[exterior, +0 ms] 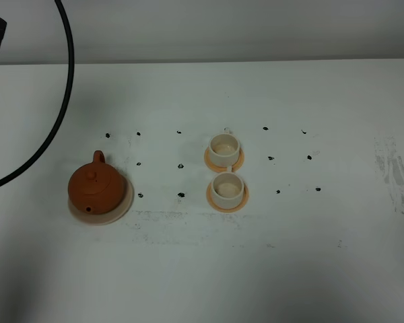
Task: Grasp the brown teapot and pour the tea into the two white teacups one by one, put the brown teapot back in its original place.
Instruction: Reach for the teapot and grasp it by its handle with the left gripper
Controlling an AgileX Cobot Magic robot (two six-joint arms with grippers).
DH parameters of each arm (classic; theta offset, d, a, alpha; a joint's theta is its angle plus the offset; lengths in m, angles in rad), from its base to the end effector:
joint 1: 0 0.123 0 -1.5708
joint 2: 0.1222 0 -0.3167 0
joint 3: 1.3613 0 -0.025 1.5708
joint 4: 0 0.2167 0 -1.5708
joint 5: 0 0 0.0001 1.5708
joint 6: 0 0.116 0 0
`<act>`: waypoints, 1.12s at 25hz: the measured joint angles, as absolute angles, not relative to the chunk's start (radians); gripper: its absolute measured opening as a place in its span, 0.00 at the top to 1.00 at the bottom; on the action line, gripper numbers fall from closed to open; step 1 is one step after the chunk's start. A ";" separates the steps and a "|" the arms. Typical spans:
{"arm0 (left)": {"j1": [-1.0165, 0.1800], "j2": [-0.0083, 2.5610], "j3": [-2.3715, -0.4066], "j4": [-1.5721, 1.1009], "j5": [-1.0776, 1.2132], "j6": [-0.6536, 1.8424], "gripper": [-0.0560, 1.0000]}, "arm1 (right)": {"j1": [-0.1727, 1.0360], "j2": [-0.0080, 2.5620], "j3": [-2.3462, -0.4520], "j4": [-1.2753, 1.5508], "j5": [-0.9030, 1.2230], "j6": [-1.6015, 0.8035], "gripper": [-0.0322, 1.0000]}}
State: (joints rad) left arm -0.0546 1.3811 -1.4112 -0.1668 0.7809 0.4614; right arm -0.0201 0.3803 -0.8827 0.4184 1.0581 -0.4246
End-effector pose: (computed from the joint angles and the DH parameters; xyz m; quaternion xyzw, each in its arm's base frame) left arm 0.2810 -0.0289 0.4188 0.2020 0.8731 0.0112 0.4436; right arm -0.0119 0.0413 0.3716 -0.1752 0.8147 0.0894 0.5454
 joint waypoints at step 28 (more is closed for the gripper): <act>-0.055 1.408 -1.411 -0.164 0.805 0.461 0.46 | -0.020 0.072 -0.503 0.157 1.081 -0.141 0.55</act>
State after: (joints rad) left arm -0.0546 1.4079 -1.4112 -0.1639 0.8050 0.4610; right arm -0.0201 0.0722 -0.5025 0.1575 1.0813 -0.1412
